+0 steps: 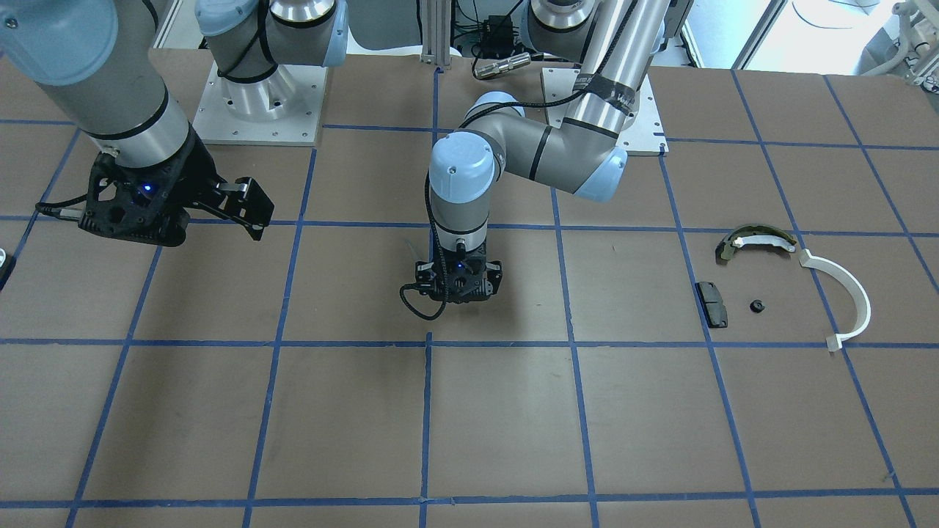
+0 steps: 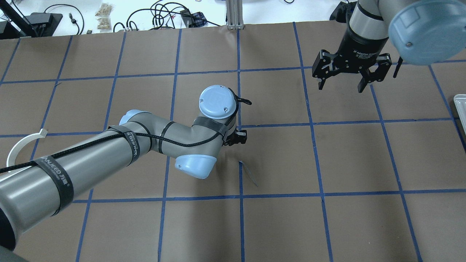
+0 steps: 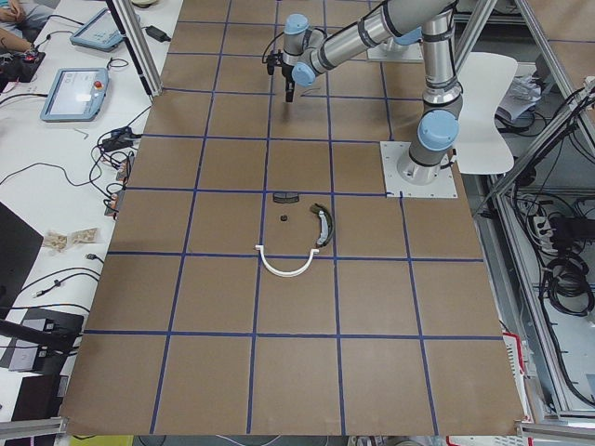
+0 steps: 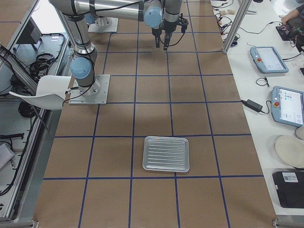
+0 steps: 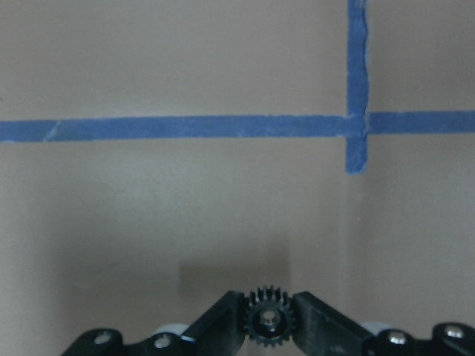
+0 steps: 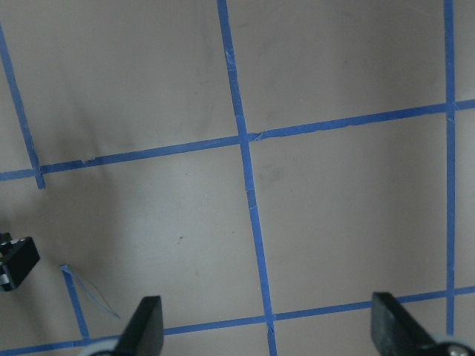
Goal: Place bearing gear from tray to pile
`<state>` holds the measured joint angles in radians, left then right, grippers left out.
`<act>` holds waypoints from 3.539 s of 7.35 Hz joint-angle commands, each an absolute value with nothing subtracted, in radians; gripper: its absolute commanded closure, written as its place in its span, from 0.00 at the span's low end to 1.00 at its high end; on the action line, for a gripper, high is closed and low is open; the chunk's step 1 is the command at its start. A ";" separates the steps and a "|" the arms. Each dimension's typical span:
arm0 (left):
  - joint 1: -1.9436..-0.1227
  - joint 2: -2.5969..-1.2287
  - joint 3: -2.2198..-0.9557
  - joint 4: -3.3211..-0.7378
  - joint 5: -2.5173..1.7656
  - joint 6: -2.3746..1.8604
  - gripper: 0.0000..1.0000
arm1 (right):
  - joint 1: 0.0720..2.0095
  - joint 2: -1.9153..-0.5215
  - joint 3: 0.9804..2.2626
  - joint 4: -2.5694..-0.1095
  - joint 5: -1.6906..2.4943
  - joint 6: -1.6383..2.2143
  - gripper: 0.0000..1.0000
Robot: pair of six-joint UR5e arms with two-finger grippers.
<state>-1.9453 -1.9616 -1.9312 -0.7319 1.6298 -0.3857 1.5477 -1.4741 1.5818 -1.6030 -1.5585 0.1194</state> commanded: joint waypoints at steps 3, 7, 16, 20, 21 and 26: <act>-1.524 -1.858 -1.933 -0.909 1.629 0.019 1.00 | 1.548 -1.474 1.580 -1.603 -1.559 0.118 0.00; -1.144 -1.861 -1.944 -0.907 1.667 0.462 1.00 | 1.548 -1.474 1.578 -1.605 -1.560 0.114 0.00; -0.931 -1.962 -1.939 -0.815 1.702 0.738 0.59 | 1.548 -1.474 1.582 -1.603 -1.559 0.118 0.00; -0.953 -1.896 -1.922 -0.854 1.710 0.724 0.00 | 1.548 -1.473 1.589 -1.605 -1.559 0.118 0.00; -0.983 -1.858 -1.855 -1.017 1.692 0.644 0.00 | 1.548 -1.474 1.589 -1.605 -1.559 0.117 0.00; -1.408 -1.752 -1.430 -1.554 1.594 0.061 0.00 | 1.549 -1.485 1.582 -1.602 -1.560 0.115 0.00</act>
<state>-1.3227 -1.7830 -1.5014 -1.4795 1.6364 0.1971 1.5482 -1.4765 1.5867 -1.6039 -1.5588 0.1178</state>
